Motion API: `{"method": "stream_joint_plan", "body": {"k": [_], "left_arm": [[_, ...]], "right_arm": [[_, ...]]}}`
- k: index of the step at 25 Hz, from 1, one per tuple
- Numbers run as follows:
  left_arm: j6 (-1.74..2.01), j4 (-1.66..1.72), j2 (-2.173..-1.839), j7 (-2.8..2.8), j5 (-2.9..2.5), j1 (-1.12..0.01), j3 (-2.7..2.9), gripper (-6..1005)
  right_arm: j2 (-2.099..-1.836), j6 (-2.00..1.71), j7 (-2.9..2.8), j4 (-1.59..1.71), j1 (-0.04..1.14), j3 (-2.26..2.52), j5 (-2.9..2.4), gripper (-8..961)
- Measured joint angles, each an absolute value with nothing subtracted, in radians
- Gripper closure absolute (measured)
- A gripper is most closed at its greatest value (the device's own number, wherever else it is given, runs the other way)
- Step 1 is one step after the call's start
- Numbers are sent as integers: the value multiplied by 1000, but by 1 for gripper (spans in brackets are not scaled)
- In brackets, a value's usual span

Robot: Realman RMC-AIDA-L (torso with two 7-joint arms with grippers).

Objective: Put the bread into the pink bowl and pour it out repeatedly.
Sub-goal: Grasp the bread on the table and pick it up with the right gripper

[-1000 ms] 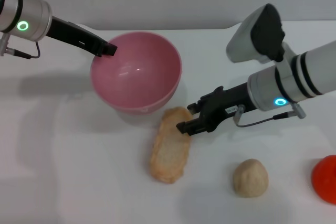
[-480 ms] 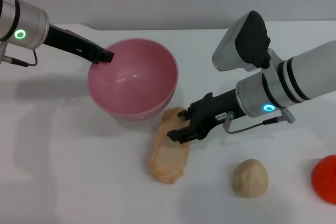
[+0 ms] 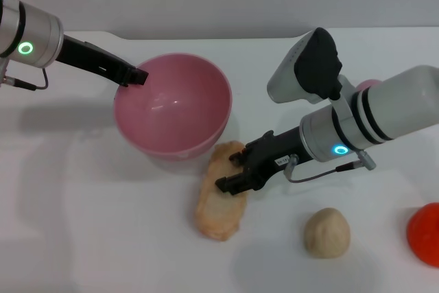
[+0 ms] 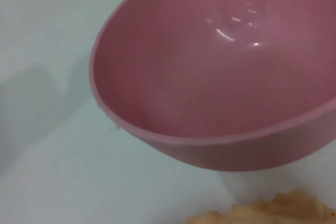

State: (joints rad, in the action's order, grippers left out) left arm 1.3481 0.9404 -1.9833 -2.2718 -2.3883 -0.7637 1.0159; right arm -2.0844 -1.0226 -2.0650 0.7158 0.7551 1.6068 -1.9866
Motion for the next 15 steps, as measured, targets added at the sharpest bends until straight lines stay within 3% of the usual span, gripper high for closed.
{"method": "stream_joint_plan", "body": {"k": [15], "left_arm": [[1345, 940, -1991, -2260, -2388, -765, 1016, 953]], "right_arm": [[-2084, -1007, -2067, 674, 785, 1614, -1978, 351]]}}
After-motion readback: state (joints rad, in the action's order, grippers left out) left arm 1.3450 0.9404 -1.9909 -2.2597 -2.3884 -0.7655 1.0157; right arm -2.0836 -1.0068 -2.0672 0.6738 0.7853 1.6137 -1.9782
